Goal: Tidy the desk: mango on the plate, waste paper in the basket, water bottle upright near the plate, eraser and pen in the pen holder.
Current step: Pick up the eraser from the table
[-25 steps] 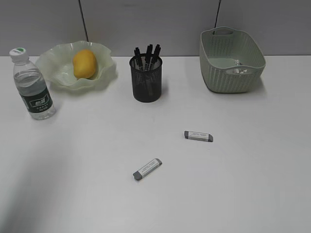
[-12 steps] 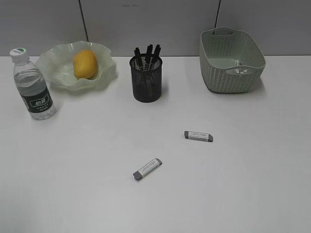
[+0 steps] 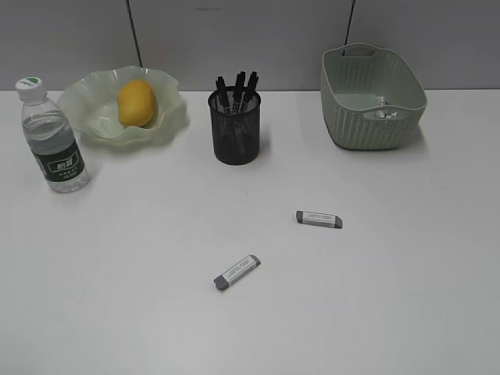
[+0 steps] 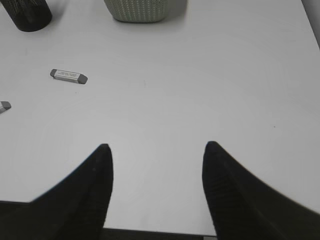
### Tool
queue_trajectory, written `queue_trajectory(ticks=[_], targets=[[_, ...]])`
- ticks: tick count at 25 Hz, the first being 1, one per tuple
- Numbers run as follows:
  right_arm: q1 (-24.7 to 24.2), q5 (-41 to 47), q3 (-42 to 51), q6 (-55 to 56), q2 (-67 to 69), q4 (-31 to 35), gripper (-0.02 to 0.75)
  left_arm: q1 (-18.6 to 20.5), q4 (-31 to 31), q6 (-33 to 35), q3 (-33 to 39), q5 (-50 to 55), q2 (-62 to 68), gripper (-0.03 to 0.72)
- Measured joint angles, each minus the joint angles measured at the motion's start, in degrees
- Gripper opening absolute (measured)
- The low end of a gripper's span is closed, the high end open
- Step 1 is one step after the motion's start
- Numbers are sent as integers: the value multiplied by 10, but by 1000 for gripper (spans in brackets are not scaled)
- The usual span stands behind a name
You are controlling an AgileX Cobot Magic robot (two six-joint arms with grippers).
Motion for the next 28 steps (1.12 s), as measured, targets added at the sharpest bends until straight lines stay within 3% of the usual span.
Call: queue_trajectory(ticks=[11,19,28], targets=[[0,-13,-2,-87,60,42,459,0,-26,29,0,2,0,459],[0,-77,-30,-130,296,58,459,0,-26,31,0,2,0,463],[8,-96,-190,-240,611,72,459,0,-26,31,0,2,0,463]])
